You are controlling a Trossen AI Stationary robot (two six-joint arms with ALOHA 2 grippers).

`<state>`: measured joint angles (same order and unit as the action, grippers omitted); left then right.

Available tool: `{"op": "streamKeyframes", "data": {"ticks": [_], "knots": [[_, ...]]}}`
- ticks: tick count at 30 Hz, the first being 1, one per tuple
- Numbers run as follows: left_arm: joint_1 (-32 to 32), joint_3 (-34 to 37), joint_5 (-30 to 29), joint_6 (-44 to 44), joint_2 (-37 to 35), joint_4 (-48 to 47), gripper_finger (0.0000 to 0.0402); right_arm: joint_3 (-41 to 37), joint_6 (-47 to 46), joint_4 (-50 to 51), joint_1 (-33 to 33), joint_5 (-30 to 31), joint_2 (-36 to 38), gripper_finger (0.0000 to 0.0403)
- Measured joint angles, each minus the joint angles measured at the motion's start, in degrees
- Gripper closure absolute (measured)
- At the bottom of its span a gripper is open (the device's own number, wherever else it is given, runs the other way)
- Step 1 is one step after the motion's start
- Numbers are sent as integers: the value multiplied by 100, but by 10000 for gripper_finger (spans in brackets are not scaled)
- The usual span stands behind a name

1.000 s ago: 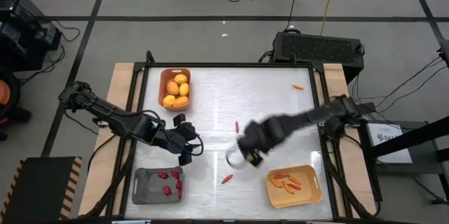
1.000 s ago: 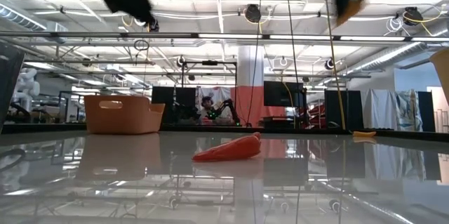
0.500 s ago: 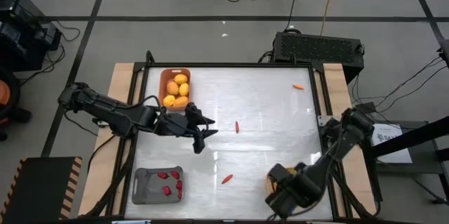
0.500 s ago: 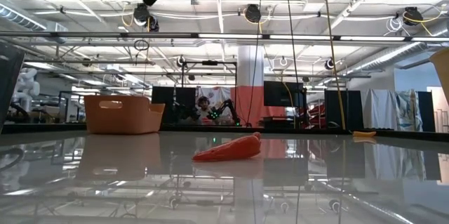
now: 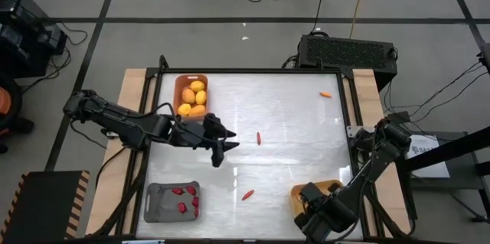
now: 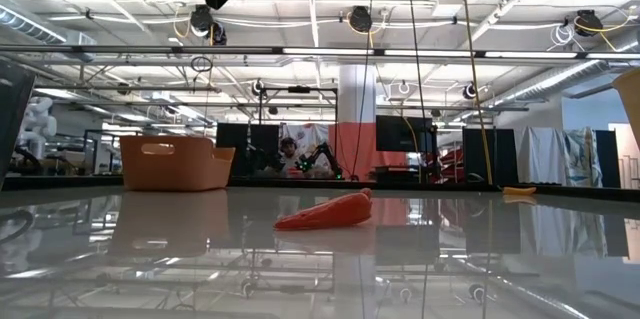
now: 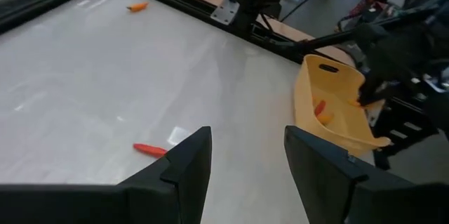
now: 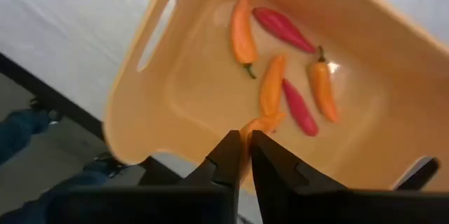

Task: Sort produce into baskets
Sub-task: Put the orange chili pepper into the yellow bin, then put the red chili pepper into the yellow bin

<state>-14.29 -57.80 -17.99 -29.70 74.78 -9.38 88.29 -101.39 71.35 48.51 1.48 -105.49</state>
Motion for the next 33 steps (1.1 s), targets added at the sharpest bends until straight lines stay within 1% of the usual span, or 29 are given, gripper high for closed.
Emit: {"op": "streamKeyframes", "data": {"ticks": [3, 10, 12, 18, 23, 26, 29, 33], "knots": [[-33, 0, 175, -2, 0, -3, 214, 0, 197, 77, -15, 0, 0, 362], [-213, 0, 250, -4, 0, -12, 214, 2, 671, 99, -183, -100, 68, 339], [-240, 0, 248, -1, 0, -12, 214, 2, 960, -14, -311, -166, 136, 335], [-270, 0, 244, -2, 0, -27, 214, 4, 2127, -677, -788, -52, 333, 335], [-273, 0, 256, -3, 34, -75, 214, 4, 3486, -1569, -1164, 518, 295, 335], [-303, 0, 361, -4, 85, -80, 214, 4, 4747, -2327, -1353, 773, 193, 335], [-391, 2, 413, -4, 145, -143, 214, 11, 6122, -2972, -1500, 1175, 59, 335], [-537, 2, 445, -11, 175, -638, 214, 13, 7507, -3453, -1715, 1200, -77, 332]]}}
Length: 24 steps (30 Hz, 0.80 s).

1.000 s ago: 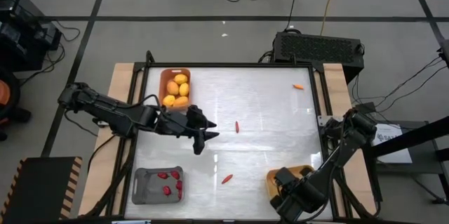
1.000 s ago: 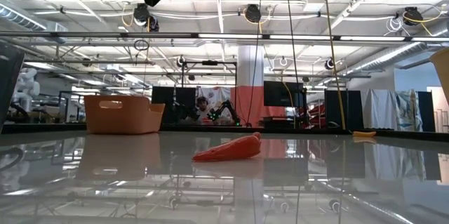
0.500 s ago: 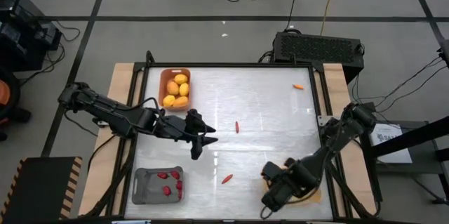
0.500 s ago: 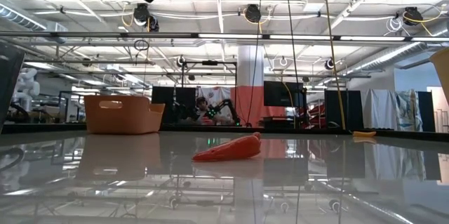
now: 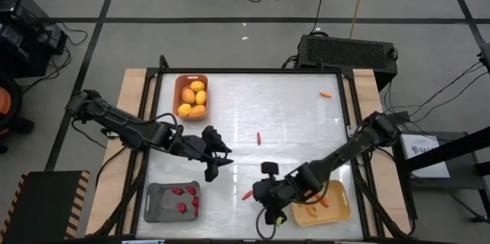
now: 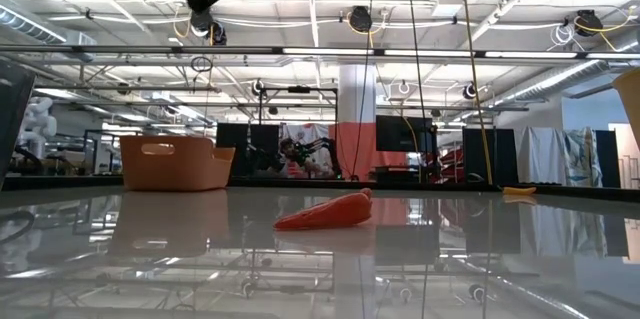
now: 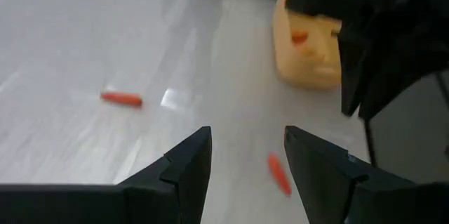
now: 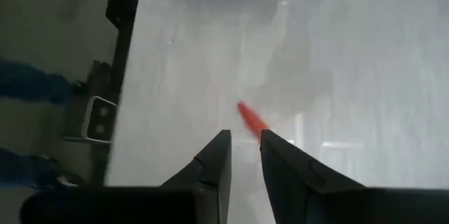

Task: Sort produce into baskets
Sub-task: Put the red chili pepper into the yellow bin

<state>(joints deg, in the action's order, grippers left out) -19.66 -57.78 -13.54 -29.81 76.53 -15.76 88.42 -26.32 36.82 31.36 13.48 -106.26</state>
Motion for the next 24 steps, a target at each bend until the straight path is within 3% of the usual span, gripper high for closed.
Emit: {"op": "streamKeyframes", "data": {"ticks": [6, 13, 24], "knots": [[-184, 0, -2, -402, -2, -886, 214, 2, 1299, -520, -354, -455, -240, 301], [-373, 2, -23, -448, -2, -1313, 214, 2, 2199, -1359, -787, -1851, -757, 238], [-691, 2, -398, -463, -2, -1752, 214, 0, 3025, -797, -1088, -1798, -1419, 218]]}}
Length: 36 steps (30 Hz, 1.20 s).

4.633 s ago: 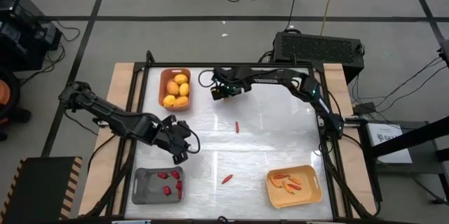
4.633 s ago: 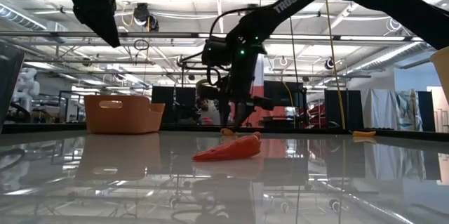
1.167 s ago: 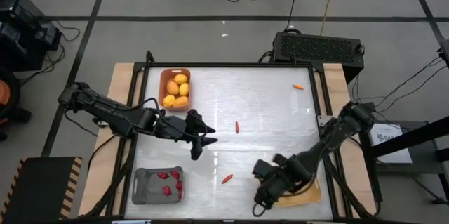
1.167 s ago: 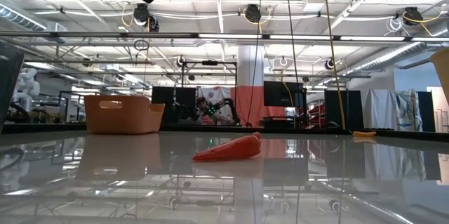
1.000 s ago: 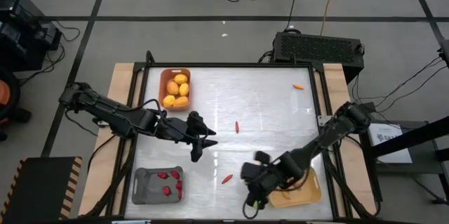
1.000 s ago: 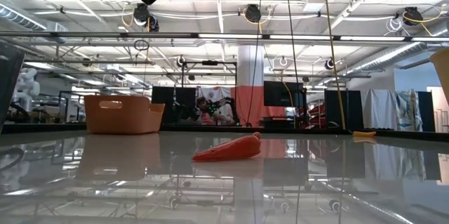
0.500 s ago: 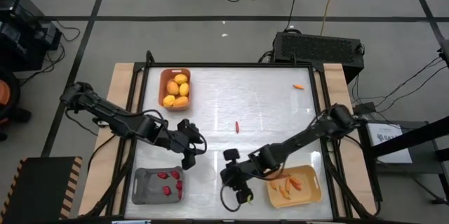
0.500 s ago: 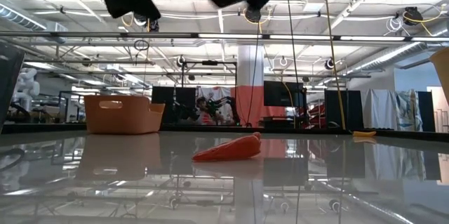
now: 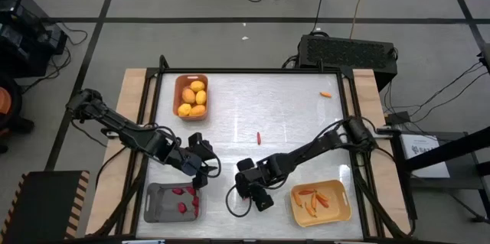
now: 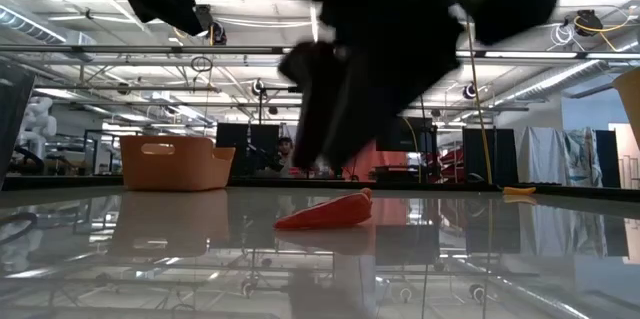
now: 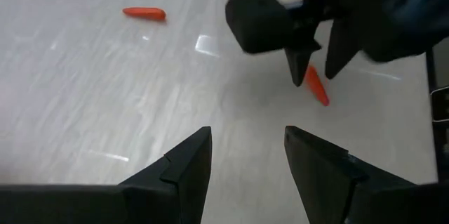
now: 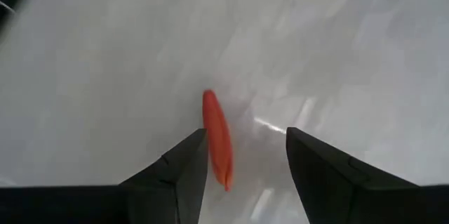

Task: Sort produce into baskets
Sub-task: Put the red chili pepper into the yellow bin

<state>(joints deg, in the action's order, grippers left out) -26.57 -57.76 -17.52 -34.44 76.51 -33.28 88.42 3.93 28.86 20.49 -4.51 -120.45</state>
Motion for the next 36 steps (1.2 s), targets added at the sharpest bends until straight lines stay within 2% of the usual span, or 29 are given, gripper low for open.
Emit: {"op": "streamKeyframes", "data": {"ticks": [11, 15, 20, 29, 32, 36], "knots": [[-107, 0, -474, 26, 0, -144, 214, 27, -315, 87, 95, 12, -523, 222], [-107, 0, -574, 26, 0, -211, 214, 26, -385, 204, 95, 11, -537, 245], [-107, 0, -655, 24, 0, -212, 214, 17, -539, 237, 98, -34, -500, 297], [-105, 0, -706, 28, -2, -217, 214, -21, -891, 520, 87, -36, 189, 379], [-81, 0, -742, 29, -2, -223, 214, -20, -1208, 885, 80, -36, 567, 386], [-42, 0, -851, 83, -2, -225, 214, -20, -2093, 1536, 85, -78, 1089, 381]]}}
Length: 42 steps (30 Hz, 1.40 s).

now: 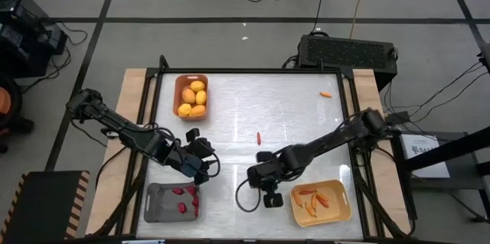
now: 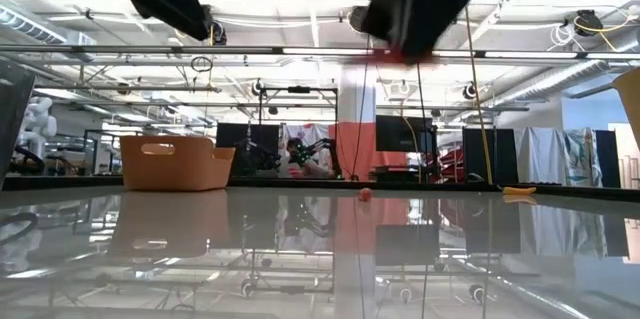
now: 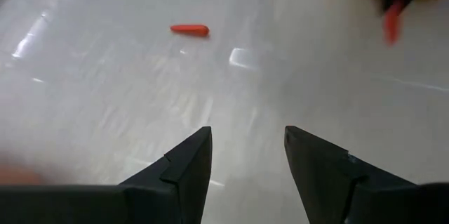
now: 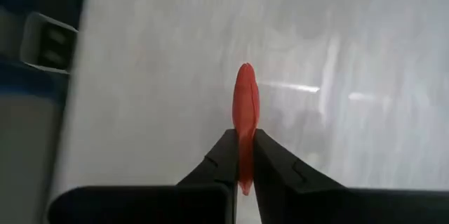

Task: Sort produce into baskets
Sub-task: Put the red chili pepper into the yellow bin, then put the orange chili into the yellow bin

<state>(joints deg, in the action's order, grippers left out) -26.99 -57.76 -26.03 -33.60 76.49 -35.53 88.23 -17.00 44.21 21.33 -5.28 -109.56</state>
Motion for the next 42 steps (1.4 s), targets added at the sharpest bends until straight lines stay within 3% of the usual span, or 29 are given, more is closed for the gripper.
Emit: {"op": "streamKeyframes", "data": {"ticks": [8, 19, 30, 36, 42], "knots": [[239, 0, -151, 300, 0, 59, 214, 11, -2575, 1871, 425, -938, 917, 374], [451, 0, -150, 293, 0, 72, 214, 11, -4428, 3150, 1594, -680, 1077, 374], [451, 0, -150, 286, 0, 79, 214, 11, -5318, 3189, 2116, -737, 1061, 361], [449, 0, -146, 284, 0, 155, 214, 11, -5402, 3199, 1969, -1010, 1063, 313], [449, 0, -141, 245, 0, 232, 214, 11, -4883, 3454, 1785, -1009, 1082, 262]]}}
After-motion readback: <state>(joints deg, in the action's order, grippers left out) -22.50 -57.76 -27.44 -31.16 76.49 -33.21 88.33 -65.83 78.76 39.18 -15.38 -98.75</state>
